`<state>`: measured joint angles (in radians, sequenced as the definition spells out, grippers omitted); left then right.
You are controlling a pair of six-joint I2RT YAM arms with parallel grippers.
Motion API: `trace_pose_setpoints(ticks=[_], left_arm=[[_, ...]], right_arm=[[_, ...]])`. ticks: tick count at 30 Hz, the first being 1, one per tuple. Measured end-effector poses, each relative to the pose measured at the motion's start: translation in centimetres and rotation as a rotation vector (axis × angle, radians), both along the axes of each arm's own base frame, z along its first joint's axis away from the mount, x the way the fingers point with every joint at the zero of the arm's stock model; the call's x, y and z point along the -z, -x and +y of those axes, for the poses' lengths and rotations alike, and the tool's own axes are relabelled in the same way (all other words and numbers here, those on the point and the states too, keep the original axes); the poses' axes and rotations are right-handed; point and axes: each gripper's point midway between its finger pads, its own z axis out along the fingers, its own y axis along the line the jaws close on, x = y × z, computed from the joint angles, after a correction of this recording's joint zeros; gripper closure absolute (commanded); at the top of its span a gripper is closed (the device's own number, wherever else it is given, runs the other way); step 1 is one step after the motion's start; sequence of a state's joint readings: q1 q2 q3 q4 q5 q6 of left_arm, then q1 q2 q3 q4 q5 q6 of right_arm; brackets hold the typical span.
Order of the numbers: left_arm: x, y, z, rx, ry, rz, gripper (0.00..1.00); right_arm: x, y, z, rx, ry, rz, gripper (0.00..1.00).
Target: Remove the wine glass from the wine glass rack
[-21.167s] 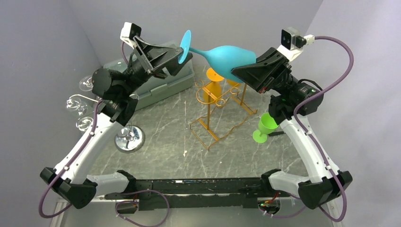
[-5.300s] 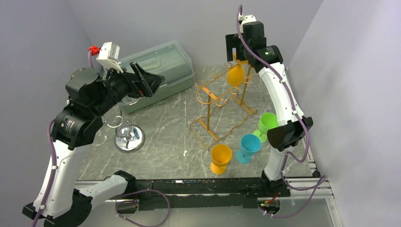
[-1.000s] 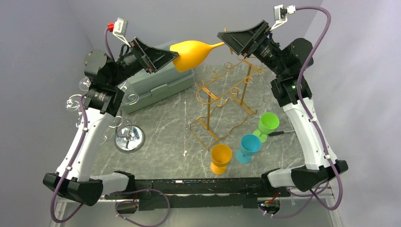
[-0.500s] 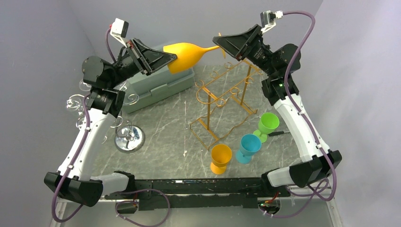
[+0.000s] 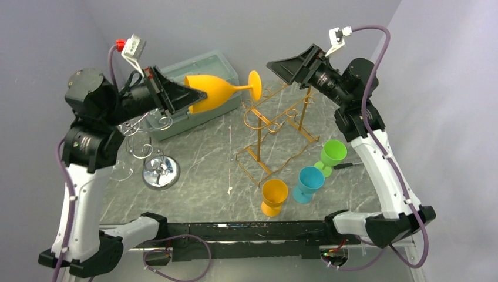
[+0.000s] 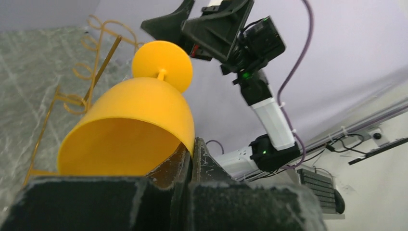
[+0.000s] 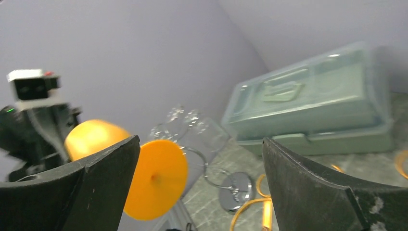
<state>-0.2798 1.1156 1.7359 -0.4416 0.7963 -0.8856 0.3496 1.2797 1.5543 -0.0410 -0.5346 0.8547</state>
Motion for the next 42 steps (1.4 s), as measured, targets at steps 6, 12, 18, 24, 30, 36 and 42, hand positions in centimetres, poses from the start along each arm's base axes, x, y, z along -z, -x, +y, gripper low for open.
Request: trace_pose_setpoints(ticks=[6, 12, 18, 24, 30, 36, 42], left_arm=[[4.2, 3.6, 2.0, -0.066, -0.17, 0.063, 1.0], [8.8, 6.4, 4.1, -0.106, -0.333, 0.163, 1.0], [13.0, 8.3, 4.7, -0.066, -0.482, 0.255, 1.0], [17.1, 9.5, 5.0, -0.005, -0.642, 0.331, 1.0], [21.4, 9.6, 4.9, 0.049, -0.782, 0.417, 1.0], [24.3, 9.1, 4.2, 0.073, -0.9, 0.441, 1.0], [26.7, 9.8, 1.7, 0.095, -1.063, 0.354, 1.0]], right_arm=[[1.6, -0.1, -2.6, 0.159, 0.122, 0.025, 0.0], [2.7, -0.5, -3.8, 0.227, 0.211, 0.039, 0.0], [3.8, -1.3, -3.8, 0.247, 0.272, 0.06, 0.0], [4.7, -2.2, -3.7, 0.266, 0.318, 0.076, 0.0], [5.0, -3.0, -3.6, 0.291, 0.359, 0.084, 0.0], [5.6, -3.6, -4.0, 0.331, 0.386, 0.092, 0.0], [6.0, -3.9, -4.5, 0.367, 0.408, 0.097, 0.0]])
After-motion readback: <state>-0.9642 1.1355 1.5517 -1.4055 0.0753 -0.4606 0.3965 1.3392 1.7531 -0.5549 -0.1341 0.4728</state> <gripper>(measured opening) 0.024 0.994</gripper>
